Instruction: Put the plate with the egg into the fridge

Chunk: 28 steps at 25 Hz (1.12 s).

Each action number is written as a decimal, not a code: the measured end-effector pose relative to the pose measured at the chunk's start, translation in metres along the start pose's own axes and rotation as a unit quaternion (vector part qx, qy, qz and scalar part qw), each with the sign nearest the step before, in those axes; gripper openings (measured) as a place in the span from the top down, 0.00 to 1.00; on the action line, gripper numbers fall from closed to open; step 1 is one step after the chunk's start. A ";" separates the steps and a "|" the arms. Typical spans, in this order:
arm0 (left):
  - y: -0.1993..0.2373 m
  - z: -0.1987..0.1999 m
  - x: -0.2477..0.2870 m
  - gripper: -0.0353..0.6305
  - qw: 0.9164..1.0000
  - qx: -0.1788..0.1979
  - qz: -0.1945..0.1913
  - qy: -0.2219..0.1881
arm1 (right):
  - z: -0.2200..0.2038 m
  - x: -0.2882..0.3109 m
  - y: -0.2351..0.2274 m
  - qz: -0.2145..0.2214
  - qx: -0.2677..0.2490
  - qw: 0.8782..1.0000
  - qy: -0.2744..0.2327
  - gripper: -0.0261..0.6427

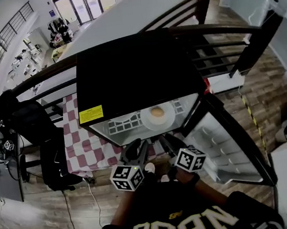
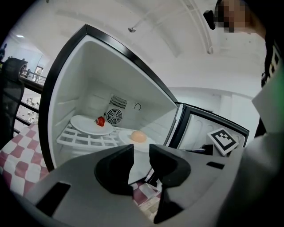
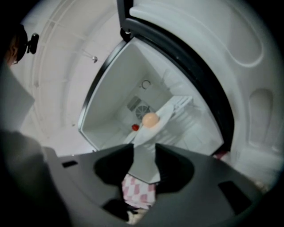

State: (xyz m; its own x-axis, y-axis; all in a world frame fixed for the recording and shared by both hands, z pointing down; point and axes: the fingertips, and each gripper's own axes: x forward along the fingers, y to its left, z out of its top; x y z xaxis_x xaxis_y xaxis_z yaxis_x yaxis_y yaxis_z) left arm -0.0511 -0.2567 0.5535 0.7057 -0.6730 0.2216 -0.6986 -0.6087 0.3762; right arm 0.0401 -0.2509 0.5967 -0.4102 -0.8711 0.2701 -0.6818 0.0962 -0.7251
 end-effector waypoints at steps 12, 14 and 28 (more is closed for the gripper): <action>0.025 0.011 0.011 0.77 1.000 -0.023 0.010 -0.003 | 0.002 0.029 0.005 0.042 0.126 0.991 -0.001 0.87; 0.027 0.014 0.014 0.77 1.000 -0.020 0.008 -0.003 | 0.002 0.033 0.004 0.041 0.137 0.990 -0.001 0.89; 0.036 0.024 0.031 0.77 1.000 -0.011 -0.001 -0.002 | 0.025 0.062 -0.008 0.023 0.147 0.989 -0.011 0.90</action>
State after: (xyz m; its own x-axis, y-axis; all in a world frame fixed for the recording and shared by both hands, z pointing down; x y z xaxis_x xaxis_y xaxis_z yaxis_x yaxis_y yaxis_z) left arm -0.0572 -0.3096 0.5523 0.7063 -0.6739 0.2168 -0.6945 -0.6003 0.3966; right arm 0.0351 -0.3178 0.6040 -0.4202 -0.8800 0.2215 -0.4569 -0.0058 -0.8895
